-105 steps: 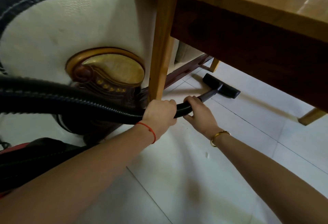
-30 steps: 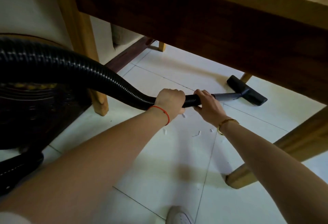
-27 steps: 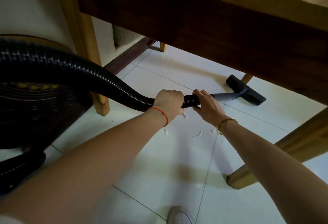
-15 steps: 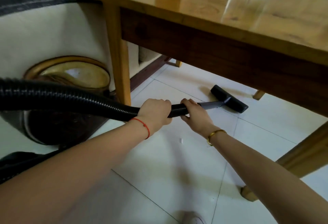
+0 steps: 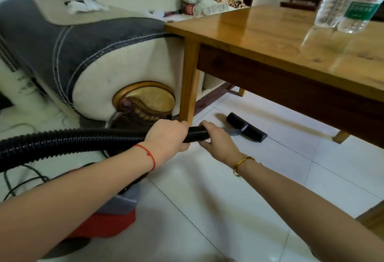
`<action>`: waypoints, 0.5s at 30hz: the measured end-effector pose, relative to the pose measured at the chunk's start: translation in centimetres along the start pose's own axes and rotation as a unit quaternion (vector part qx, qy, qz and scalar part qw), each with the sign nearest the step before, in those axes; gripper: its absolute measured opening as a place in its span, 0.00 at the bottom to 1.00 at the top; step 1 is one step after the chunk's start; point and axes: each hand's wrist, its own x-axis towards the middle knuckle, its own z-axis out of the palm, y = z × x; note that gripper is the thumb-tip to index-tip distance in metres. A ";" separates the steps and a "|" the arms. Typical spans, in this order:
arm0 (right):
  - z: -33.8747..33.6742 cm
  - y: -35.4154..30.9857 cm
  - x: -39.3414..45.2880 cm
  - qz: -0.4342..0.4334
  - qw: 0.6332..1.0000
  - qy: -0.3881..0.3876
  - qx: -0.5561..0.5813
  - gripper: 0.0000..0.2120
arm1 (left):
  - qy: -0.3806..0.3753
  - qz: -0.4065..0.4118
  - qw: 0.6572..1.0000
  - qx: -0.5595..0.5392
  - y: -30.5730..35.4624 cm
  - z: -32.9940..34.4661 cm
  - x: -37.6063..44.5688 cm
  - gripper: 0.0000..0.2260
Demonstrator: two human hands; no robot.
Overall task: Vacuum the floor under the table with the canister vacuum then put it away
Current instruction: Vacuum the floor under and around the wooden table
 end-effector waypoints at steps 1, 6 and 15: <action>0.3 -0.5 0.5 -0.006 1.000 -0.001 0.005 0.12 | 0.002 -0.005 1.000 0.001 -0.6 -0.2 -0.4 0.16; 1.5 -1.6 2.5 -0.017 0.999 -0.009 0.029 0.15 | 0.008 -0.033 0.999 0.015 -2.4 -0.5 -1.1 0.19; 2.1 3.3 4.6 -0.018 1.000 -0.005 0.006 0.13 | -0.022 -0.059 0.998 -0.009 -0.7 2.3 3.5 0.15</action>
